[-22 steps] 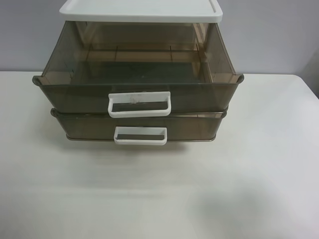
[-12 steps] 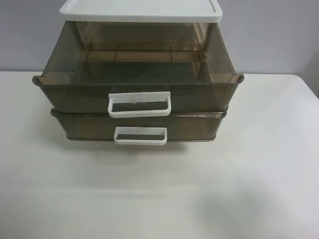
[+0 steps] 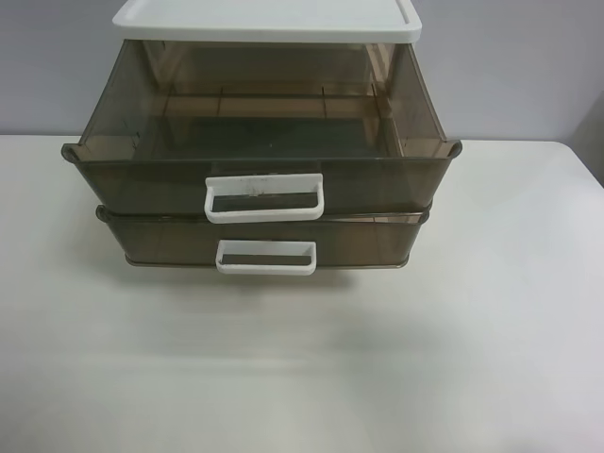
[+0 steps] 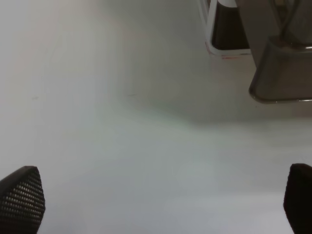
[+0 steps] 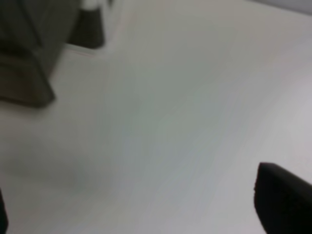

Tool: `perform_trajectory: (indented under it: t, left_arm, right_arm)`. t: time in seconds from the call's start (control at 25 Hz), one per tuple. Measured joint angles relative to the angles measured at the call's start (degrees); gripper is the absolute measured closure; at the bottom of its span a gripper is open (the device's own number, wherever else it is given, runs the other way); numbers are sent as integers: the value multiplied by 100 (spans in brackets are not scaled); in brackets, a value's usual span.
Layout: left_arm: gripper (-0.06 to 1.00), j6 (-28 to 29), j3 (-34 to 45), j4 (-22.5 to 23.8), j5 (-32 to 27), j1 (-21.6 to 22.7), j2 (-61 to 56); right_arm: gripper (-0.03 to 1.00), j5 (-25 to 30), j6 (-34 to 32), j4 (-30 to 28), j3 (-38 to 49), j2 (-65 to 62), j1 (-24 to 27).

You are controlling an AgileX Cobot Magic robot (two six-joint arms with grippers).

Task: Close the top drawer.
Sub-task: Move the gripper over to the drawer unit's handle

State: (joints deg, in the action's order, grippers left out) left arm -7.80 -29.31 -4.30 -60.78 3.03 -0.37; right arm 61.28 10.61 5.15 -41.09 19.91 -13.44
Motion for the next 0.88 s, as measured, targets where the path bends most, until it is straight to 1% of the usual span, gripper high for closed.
perform_trajectory:
  t: [0.12, 0.24, 0.36, 0.44, 0.48, 0.64, 0.76, 0.88]
  left_arm:
    - [-5, 0, 0, 0, 0, 0, 0]
    - [-5, 0, 0, 0, 0, 0, 0]
    - [-5, 0, 0, 0, 0, 0, 0]
    - [-5, 0, 0, 0, 0, 0, 0]
    - [-5, 0, 0, 0, 0, 0, 0]
    - [-5, 0, 0, 0, 0, 0, 0]
    - [-5, 0, 0, 0, 0, 0, 0]
    - [-5, 0, 0, 0, 0, 0, 0]
  right_arm:
    - [-3, -71, 187, 221, -505, 880, -483]
    - [-3, -82, 258, 286, -911, 1725, -1233]
    - [-3, -97, 284, 186, -1283, 2505, -2276]
    - [-3, -129, 284, 26, -1492, 2981, -2883]
    - [-3, -135, 277, -67, -1651, 3287, -3277]
    - [-3, -141, 223, -349, -2218, 4255, -4356]
    - [-3, -90, 223, -444, -2602, 4921, -4961]
    - [-3, -82, 223, -463, -2822, 5500, -5358]
